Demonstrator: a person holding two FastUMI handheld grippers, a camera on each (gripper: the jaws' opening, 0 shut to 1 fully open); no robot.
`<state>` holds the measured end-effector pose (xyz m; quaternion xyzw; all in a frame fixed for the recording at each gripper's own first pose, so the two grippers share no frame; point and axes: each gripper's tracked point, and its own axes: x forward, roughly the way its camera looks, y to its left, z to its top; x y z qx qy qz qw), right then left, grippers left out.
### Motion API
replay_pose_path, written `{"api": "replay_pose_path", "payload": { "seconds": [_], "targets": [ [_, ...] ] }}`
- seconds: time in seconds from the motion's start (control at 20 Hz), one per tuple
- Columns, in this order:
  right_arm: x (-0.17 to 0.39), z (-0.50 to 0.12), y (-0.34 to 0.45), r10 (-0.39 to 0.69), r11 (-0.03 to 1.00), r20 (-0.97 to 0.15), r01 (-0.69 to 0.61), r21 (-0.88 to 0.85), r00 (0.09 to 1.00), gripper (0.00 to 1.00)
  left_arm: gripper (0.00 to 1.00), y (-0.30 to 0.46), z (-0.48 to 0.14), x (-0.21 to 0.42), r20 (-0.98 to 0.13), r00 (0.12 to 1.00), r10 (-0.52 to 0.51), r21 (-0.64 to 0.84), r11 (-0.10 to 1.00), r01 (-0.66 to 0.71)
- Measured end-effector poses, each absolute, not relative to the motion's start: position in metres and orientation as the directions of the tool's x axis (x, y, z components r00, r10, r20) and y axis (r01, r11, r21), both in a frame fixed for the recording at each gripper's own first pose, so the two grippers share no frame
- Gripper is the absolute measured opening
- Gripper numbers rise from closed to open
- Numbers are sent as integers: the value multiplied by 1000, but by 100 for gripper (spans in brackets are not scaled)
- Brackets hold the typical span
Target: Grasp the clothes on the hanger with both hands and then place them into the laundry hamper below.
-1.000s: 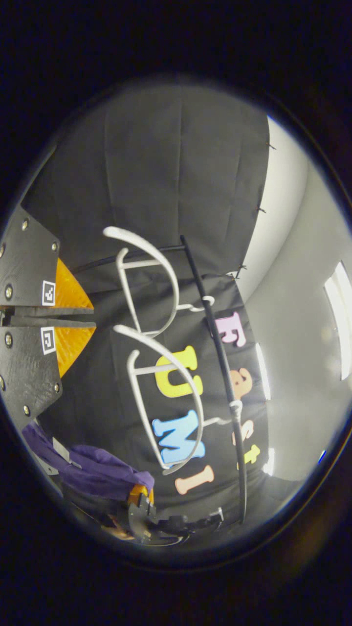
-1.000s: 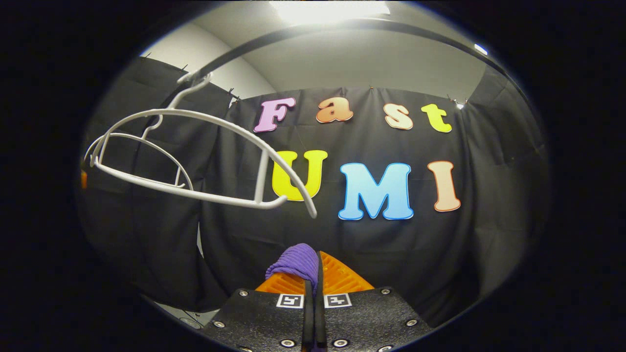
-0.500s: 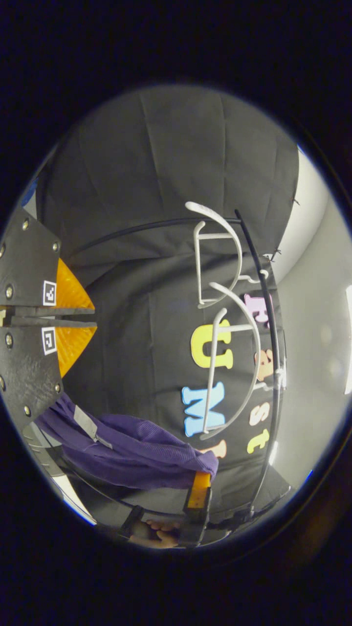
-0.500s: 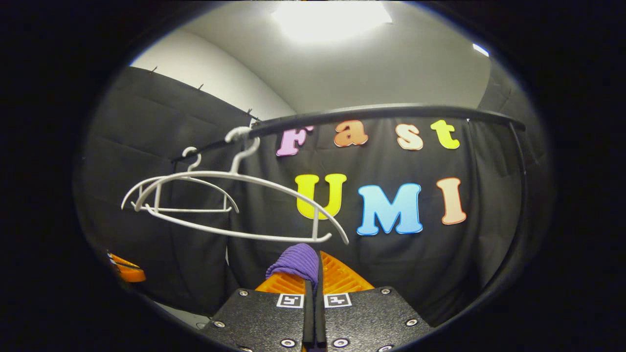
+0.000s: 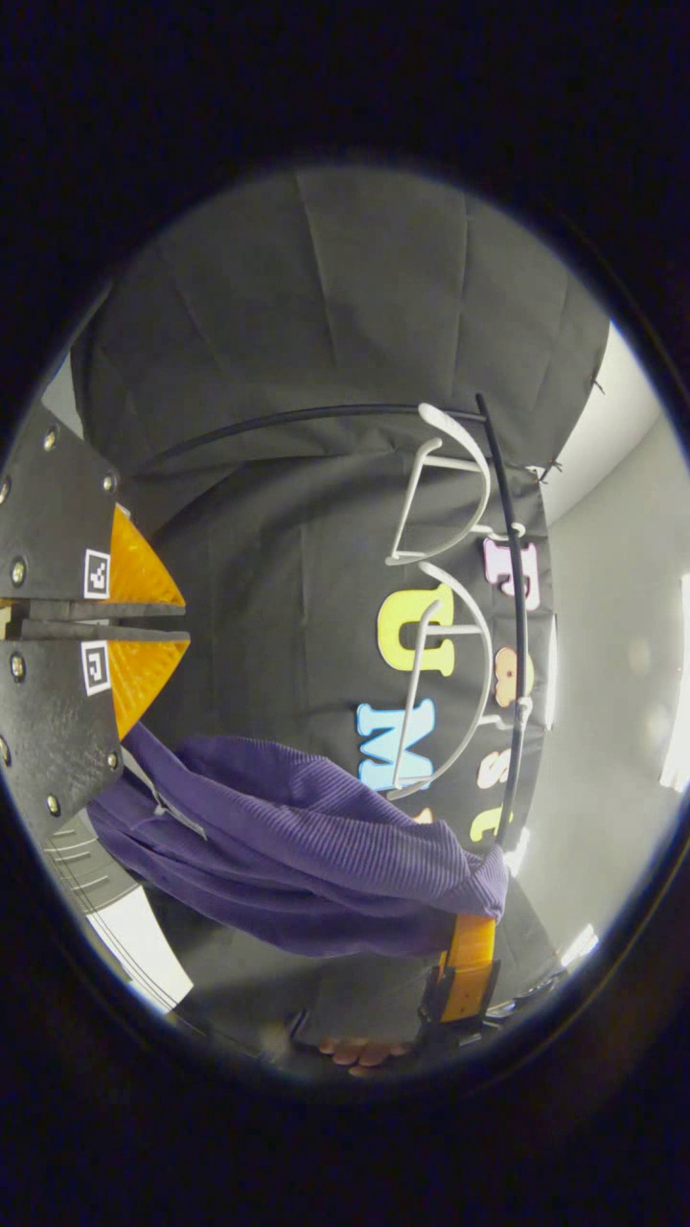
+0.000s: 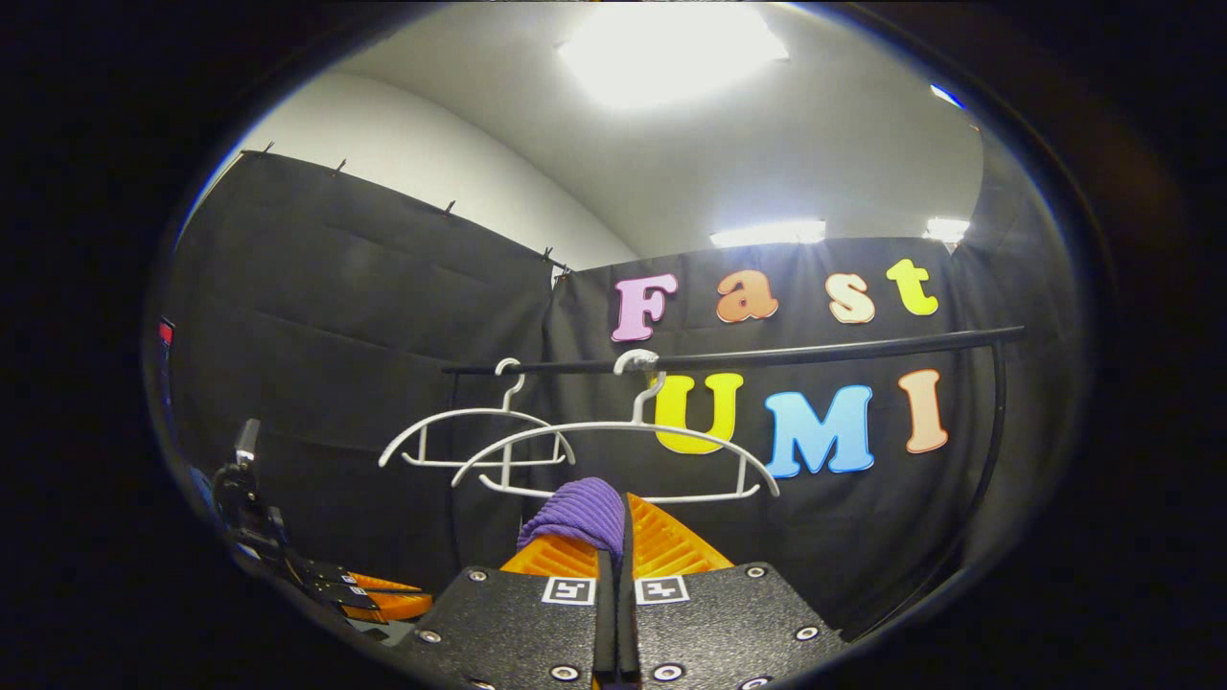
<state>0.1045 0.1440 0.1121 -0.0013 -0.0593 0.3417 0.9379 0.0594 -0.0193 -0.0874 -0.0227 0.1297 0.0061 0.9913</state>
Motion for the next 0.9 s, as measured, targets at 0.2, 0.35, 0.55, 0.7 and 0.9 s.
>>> {"api": "replay_pose_path", "payload": {
  "seconds": [0.2, 0.35, 0.55, 0.7, 0.9],
  "targets": [
    [80, 28, 151, 612, 788, -73, -615, -30, 787, 1, 1, -6, -121, 43, -322, 947, 3, -42, 999, -17],
    [56, -51, 148, 573, 806, -246, -591, 1, 781, 1, 1, 3, -146, 30, -358, 934, -7, -28, 1000, -3],
    [30, -144, 148, 512, 817, -429, -576, -25, 744, 1, 1, 3, -180, 11, -412, 910, -41, -47, 999, 24],
    [22, -196, 148, 462, 835, -521, -550, -16, 717, 1, 5, 2, -213, -1, -446, 893, -63, -68, 997, 37],
    [12, -254, 142, 396, 854, -625, -521, -20, 673, 2, 2, -3, -260, -13, -508, 856, -100, -140, 990, 33]
  ]
}}
